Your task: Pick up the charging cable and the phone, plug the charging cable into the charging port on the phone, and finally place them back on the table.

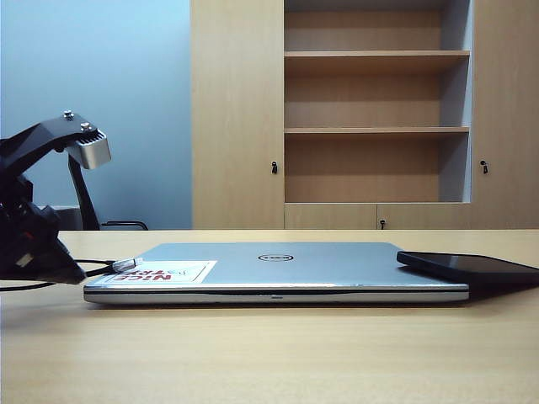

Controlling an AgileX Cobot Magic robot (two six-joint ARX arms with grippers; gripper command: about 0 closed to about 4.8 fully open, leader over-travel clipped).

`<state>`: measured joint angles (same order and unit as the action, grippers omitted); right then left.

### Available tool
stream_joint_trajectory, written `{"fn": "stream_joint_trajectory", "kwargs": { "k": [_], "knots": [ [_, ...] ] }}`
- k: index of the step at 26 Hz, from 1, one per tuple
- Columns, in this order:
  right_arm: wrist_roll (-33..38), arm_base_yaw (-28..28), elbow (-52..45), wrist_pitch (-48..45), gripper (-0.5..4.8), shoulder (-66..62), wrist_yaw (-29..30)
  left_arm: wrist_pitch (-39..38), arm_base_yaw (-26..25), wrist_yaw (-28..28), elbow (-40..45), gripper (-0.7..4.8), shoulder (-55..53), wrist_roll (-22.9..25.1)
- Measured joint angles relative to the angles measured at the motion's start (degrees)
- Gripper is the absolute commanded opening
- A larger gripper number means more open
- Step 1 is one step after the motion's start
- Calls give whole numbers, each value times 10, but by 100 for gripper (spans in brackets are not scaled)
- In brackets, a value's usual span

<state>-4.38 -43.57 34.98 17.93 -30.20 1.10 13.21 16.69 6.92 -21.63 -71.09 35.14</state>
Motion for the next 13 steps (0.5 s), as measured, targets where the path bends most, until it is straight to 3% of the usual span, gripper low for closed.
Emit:
{"fn": "stream_joint_trajectory", "kwargs": {
  "k": [13],
  "knots": [
    [0, 2, 0, 0, -5, 0, -11, 68, 4, 0, 0, 246, -60, 0]
  ]
}}
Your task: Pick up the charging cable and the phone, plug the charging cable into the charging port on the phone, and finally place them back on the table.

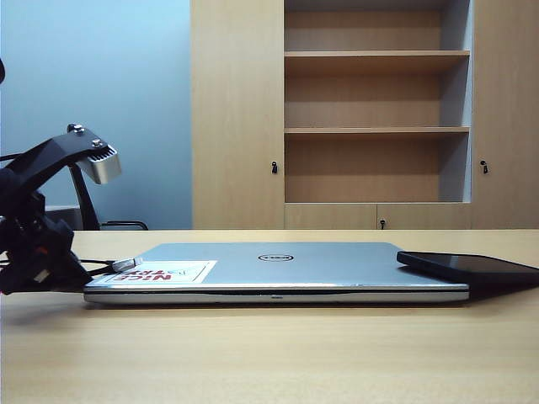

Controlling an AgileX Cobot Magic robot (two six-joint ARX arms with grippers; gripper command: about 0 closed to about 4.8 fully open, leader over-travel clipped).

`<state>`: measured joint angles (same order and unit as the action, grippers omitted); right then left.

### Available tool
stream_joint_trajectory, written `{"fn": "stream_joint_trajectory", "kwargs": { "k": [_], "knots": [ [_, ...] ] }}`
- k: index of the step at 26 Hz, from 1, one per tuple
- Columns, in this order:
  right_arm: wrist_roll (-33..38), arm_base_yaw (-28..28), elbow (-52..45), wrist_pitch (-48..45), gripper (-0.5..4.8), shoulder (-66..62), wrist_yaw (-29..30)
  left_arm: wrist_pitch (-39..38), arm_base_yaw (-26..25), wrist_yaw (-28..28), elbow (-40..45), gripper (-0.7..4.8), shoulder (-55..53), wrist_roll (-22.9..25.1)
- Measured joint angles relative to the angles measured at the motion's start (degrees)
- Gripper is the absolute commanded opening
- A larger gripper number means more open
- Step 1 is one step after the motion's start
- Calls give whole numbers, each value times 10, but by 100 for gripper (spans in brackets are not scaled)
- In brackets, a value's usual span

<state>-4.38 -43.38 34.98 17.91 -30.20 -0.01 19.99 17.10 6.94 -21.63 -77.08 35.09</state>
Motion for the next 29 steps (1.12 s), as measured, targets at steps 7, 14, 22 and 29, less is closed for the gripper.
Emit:
{"fn": "stream_joint_trajectory", "kwargs": {
  "k": [7, 14, 22, 29],
  "knots": [
    [0, 0, 0, 0, -5, 0, 0, 36, 22, -11, 0, 30, -30, -9],
    [0, 0, 0, 0, -5, 0, 0, 59, 28, -7, 0, -6, -30, -14],
    [84, 0, 0, 0, -5, 0, -73, 35, 28, -2, 0, -6, 76, -149],
    [182, 77, 0, 0, -5, 0, -64, -18, 76, -2, 0, -6, 198, -297]
  ]
}}
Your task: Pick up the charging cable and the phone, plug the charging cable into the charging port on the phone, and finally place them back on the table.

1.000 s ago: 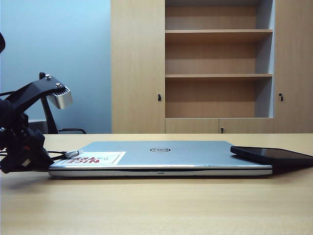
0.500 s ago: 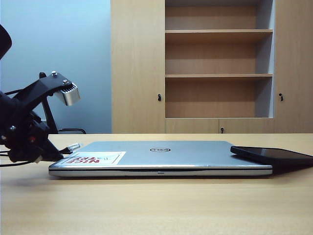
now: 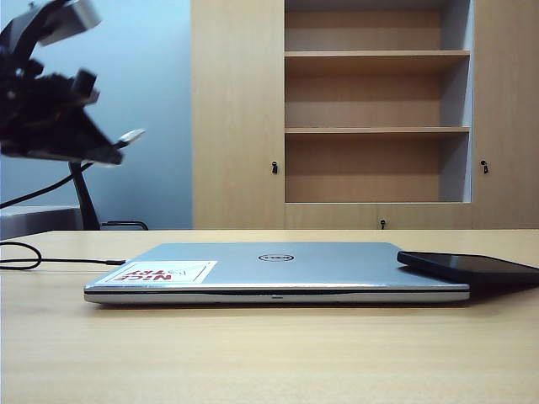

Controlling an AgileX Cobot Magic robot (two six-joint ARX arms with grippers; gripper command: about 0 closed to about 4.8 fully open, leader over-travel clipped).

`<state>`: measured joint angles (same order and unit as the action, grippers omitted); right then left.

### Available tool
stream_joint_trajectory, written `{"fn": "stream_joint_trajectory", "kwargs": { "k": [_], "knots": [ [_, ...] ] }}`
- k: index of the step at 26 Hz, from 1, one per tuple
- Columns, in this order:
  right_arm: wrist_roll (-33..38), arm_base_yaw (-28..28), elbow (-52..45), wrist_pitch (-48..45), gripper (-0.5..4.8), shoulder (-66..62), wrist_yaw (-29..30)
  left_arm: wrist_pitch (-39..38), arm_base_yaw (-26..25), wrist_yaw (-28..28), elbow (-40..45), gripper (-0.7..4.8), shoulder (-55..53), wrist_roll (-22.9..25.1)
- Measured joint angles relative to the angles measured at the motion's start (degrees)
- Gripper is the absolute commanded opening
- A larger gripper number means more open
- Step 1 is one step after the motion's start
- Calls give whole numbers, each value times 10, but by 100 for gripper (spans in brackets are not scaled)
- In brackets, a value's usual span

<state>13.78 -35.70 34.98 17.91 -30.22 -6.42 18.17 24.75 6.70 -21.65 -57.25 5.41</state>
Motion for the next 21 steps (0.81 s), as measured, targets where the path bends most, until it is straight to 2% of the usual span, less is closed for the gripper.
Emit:
{"fn": "stream_joint_trajectory", "kwargs": {
  "k": [2, 7, 11, 18, 21],
  "knots": [
    [8, 29, 0, 0, -5, 0, 23, -11, 30, 2, 0, -6, 7, -4],
    [24, 103, 0, 3, -5, 0, 99, -17, 93, 3, 0, -6, 9, -50],
    [73, 153, 0, 33, -5, 0, 123, -17, 130, 2, 0, -6, 9, -83],
    [91, 230, -29, 38, -5, 0, 184, -19, 176, 3, 0, -6, 9, -91],
    [125, 252, -63, 15, -5, 0, 211, -31, 181, 3, 0, -6, 8, -91]
  ]
}}
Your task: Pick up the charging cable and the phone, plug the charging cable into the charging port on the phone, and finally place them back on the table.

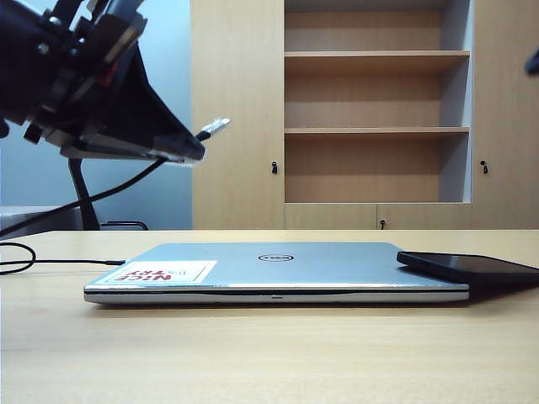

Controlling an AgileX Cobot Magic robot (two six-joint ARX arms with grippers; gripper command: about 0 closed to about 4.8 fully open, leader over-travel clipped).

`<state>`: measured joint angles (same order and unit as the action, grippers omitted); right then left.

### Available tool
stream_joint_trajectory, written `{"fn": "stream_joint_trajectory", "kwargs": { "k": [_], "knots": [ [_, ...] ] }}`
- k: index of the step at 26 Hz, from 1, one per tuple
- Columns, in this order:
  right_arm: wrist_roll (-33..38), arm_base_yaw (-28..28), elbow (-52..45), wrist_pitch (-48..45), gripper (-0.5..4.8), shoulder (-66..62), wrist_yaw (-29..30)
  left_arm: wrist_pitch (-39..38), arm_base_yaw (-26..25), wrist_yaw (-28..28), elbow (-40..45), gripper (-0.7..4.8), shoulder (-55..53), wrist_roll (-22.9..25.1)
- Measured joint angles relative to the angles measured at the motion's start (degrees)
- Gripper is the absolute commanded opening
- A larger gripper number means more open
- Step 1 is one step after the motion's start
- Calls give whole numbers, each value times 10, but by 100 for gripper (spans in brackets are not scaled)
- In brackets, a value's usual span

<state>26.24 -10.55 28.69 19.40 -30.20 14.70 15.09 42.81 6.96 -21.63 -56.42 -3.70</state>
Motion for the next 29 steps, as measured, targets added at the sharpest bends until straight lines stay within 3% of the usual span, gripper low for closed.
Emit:
{"fn": "stream_joint_trajectory", "kwargs": {
  "k": [5, 11, 13, 14, 15, 25, 29],
  "knots": [
    [136, 27, -112, -116, -5, 0, 29, -31, 0, 0, 12, -6, -15, 2],
    [195, 29, -156, -153, 2, 0, 5, -36, 0, 0, 30, -6, -28, 2],
    [207, 29, -165, -137, 150, -1, -18, -35, 0, 0, 31, -6, -31, 2],
    [207, 29, -165, -128, 357, -2, -27, -35, 0, 0, 31, -6, -32, 2],
    [210, 29, -164, -126, 382, -7, -39, -35, 0, 0, 32, -6, -33, 2],
    [280, 30, -164, -159, 379, -101, -55, -33, 0, 0, 32, -6, -33, 2],
    [333, 30, -162, -280, 379, -216, -41, -33, 0, 0, 32, -6, -33, 2]
  ]
}}
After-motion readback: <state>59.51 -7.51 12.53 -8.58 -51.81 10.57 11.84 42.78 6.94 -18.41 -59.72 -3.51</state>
